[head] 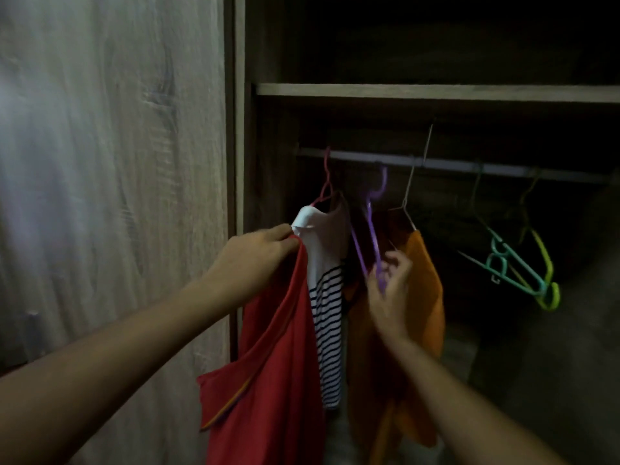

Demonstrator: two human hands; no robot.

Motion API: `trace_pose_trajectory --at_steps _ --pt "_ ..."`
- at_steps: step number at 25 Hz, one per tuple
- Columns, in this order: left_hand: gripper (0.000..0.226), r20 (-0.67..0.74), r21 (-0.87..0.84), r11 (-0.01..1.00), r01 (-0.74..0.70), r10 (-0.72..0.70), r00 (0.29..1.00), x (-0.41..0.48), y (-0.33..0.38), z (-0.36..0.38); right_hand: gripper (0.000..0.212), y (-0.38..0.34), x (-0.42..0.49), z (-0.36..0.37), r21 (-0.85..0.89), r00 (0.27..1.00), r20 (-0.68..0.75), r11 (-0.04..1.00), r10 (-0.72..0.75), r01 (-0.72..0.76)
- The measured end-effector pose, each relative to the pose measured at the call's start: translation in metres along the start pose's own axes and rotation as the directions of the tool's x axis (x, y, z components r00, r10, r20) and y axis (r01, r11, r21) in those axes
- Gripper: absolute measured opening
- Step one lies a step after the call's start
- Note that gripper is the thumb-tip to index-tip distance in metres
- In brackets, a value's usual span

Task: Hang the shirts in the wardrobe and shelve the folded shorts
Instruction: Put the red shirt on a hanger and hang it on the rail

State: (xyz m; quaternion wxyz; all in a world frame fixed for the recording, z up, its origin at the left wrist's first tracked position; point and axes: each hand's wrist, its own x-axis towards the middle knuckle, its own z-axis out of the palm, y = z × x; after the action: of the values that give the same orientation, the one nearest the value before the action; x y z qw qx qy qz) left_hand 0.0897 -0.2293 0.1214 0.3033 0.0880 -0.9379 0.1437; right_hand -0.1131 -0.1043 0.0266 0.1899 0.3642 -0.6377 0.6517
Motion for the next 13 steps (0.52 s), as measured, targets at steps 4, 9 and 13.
trace_pose_trajectory --at_steps 4,9,13 --pt "0.033 0.067 0.157 0.980 -0.125 0.115 0.991 0.013 0.015 0.003 0.019 0.031 -0.032 -0.015 -0.023 0.975 0.029 0.975 0.221 -0.220" --pt "0.032 0.238 0.071 0.997 -0.020 0.002 0.971 0.032 0.032 0.014 0.022 0.010 -0.026 -0.048 -0.031 0.973 0.062 0.975 0.220 -0.219" --pt "0.032 0.454 -0.312 0.925 0.219 -0.058 0.889 0.046 0.036 0.025 0.019 -0.068 -0.017 -0.070 0.307 0.995 -0.012 0.947 0.101 -0.092"
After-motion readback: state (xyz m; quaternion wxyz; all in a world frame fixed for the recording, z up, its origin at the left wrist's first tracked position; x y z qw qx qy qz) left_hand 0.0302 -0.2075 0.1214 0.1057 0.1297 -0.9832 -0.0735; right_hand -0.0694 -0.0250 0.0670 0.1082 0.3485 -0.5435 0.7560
